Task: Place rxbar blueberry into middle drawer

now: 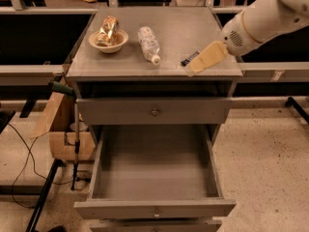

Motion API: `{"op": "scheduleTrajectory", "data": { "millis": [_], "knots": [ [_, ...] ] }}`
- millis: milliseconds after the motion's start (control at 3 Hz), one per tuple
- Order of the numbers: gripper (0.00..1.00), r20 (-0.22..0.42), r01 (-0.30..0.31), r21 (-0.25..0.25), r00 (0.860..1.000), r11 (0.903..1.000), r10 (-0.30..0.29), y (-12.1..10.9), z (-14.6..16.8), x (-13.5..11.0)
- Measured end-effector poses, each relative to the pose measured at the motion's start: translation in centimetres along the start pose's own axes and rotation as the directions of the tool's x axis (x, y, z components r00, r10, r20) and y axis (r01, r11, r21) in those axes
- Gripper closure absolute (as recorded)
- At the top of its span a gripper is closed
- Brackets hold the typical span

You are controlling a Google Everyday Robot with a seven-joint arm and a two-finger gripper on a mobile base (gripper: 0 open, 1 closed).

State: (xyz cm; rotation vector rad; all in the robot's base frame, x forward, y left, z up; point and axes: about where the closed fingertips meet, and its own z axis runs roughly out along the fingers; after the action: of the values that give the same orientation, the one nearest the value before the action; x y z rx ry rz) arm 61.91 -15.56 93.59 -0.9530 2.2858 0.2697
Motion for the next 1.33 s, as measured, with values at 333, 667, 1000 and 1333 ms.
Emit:
{"op": "scheduleTrajectory", "data": {
  "millis": [333,667,1000,1333],
  "knots": [
    [0.0,0.108,-0.054,0.008,0.993,0.9985,0.052,-2.1,5.2,-2.7],
    [0.0,0.107,-0.054,0.008,0.993,0.9985,0.052,-2.1,5.2,-2.7],
    [0.0,0.088,-0.055,0.038,0.995,0.9977,0.052,-3.6,6.9,-2.4],
    [0.0,0.086,-0.073,0.069,0.994,0.995,0.067,-6.6,8.7,-2.1]
  ]
}}
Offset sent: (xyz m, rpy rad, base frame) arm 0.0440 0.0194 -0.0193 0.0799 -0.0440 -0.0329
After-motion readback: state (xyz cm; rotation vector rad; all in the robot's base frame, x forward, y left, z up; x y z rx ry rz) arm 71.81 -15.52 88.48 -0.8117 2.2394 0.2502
